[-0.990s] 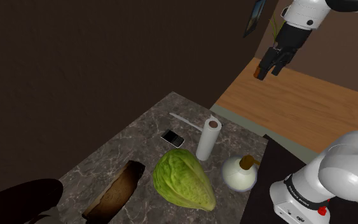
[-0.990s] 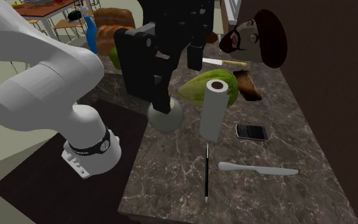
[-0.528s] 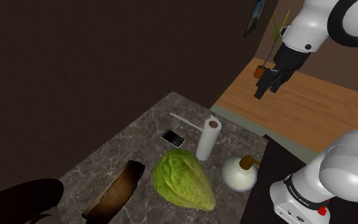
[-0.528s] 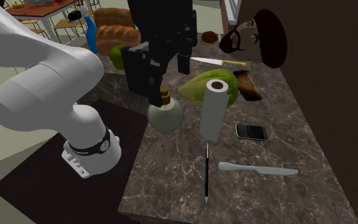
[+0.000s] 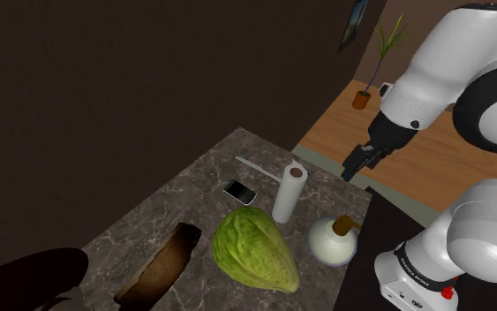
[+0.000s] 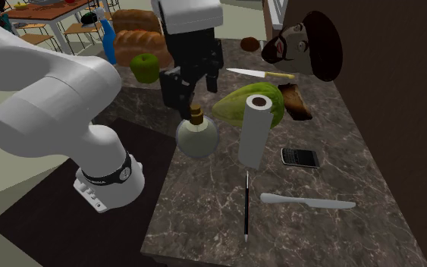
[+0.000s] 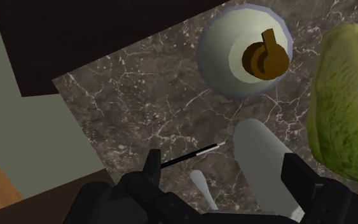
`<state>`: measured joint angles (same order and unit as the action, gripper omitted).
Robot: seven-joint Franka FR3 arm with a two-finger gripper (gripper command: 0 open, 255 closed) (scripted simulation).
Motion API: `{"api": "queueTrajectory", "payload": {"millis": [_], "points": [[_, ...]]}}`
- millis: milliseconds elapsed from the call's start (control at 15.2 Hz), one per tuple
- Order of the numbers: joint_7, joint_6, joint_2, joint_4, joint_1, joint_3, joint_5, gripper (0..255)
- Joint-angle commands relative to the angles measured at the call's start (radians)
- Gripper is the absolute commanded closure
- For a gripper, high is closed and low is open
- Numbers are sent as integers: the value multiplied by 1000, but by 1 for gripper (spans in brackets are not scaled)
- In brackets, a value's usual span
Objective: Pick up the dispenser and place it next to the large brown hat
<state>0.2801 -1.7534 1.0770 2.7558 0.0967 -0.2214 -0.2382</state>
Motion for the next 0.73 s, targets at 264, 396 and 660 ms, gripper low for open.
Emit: {"api": "queueTrajectory", "payload": {"millis": [264, 396, 660], "points": [[154, -50, 111, 134, 115, -172, -141, 0], [210, -78, 123, 167, 161, -241, -197, 0], [220, -130, 110, 206, 179, -276, -230, 0]]}}
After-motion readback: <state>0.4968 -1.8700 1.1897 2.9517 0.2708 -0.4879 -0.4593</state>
